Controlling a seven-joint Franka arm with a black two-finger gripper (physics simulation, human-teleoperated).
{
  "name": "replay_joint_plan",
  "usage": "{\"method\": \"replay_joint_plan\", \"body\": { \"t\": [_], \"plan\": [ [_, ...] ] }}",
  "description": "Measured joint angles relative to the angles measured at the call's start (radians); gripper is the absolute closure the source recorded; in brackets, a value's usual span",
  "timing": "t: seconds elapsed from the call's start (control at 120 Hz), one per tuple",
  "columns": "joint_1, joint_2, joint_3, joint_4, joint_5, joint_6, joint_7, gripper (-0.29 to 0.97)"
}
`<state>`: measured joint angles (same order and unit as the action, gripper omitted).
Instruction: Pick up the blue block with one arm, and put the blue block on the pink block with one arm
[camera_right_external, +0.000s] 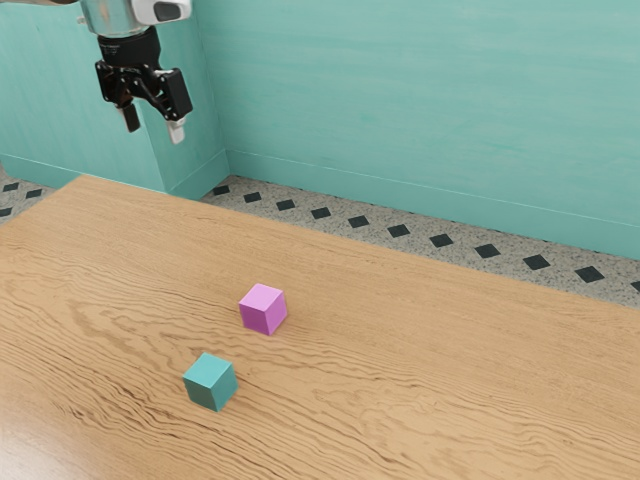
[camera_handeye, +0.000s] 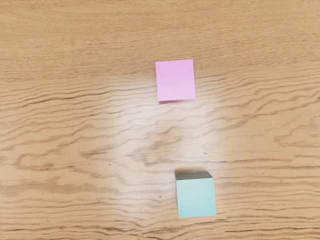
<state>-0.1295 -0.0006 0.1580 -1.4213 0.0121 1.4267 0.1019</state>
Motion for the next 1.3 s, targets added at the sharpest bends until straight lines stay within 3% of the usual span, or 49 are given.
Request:
{"method": "replay_joint_plan", "body": {
  "t": [0.233, 0.3, 0.342, 0.442, 0.5, 0.558, 0.683, 0.867, 1.092, 1.3],
  "plan": [
    [0.003, -0.010, 0.003, 0.016, -0.002, -0.006, 0.002, 0.00],
    [0.000, -0.132, -0.003, 0.138, 0.030, -0.060, 0.000, 0.00],
    [0.048, -0.235, -0.037, 0.122, 0.045, -0.100, -0.006, 0.00],
    [0.076, -0.550, -0.106, -0.300, 0.068, -0.093, -0.038, 0.00],
    [0.079, -0.649, -0.109, -0.534, 0.075, -0.043, -0.063, 0.00],
    [0.080, -0.680, -0.108, -0.731, 0.078, 0.034, -0.088, 0.00],
    [0.080, -0.626, -0.105, -0.910, 0.077, 0.214, -0.137, 0.00],
    [0.082, -0.458, -0.105, -1.058, 0.005, 0.505, -0.194, 0.00],
    [0.080, -0.220, -0.109, -1.077, -0.117, 0.813, -0.149, 0.00],
    [0.077, -0.095, -0.158, -1.070, -0.147, 0.990, -0.088, 0.00]
  ]
}}
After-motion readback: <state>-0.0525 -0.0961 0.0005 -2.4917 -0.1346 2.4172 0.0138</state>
